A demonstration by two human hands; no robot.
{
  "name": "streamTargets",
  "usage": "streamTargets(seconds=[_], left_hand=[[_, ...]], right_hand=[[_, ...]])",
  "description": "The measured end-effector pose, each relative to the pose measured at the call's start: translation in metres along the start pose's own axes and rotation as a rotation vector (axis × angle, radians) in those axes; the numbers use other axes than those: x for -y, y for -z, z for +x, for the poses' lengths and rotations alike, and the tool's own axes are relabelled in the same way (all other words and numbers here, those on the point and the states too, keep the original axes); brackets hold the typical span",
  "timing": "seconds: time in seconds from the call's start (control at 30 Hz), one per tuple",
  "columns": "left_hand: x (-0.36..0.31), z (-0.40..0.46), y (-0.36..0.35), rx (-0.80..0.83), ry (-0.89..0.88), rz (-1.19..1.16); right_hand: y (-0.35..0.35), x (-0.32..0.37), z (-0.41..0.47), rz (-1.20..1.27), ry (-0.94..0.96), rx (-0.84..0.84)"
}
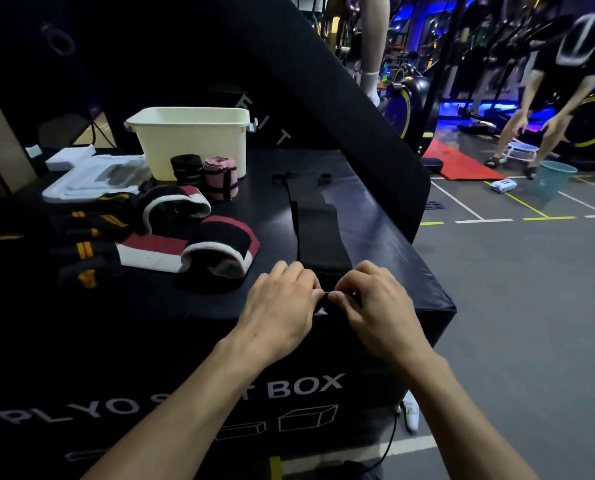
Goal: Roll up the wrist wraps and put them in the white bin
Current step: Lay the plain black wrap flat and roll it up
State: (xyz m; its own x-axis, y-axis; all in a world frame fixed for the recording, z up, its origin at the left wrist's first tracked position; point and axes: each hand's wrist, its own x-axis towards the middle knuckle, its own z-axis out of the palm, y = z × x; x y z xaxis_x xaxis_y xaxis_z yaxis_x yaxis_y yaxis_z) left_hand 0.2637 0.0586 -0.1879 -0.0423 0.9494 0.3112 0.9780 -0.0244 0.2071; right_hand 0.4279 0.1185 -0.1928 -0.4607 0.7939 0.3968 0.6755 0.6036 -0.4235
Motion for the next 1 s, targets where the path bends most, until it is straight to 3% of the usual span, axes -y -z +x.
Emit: streamTargets(seconds=[0.2, 0.43, 0.57, 0.77, 1.0], left_hand=[[-0.010, -0.006, 0.007, 0.165, 0.129, -0.101], [-0.016, -0.012, 0.004, -0.059, 0.254, -0.212], [-0.011, -0.021, 0.002, -0.208, 0.137, -0.221], [0.004, -0.027, -0.006, -0.231, -0.138, -0.053], [0.005, -0.024, -0.008, -0.262, -0.191, -0.039]], right_hand=[[0.014, 0.005, -0.001, -0.014, -0.142, 0.137], [0.018, 0.012, 0.007, -0.019, -0.279, 0.245], [0.020, 0.014, 0.009, 0.005, -0.297, 0.271], [0.020, 0.013, 0.012, 0.036, -0.301, 0.294], [0.018, 0.006, 0.000, 0.094, -0.188, 0.057]])
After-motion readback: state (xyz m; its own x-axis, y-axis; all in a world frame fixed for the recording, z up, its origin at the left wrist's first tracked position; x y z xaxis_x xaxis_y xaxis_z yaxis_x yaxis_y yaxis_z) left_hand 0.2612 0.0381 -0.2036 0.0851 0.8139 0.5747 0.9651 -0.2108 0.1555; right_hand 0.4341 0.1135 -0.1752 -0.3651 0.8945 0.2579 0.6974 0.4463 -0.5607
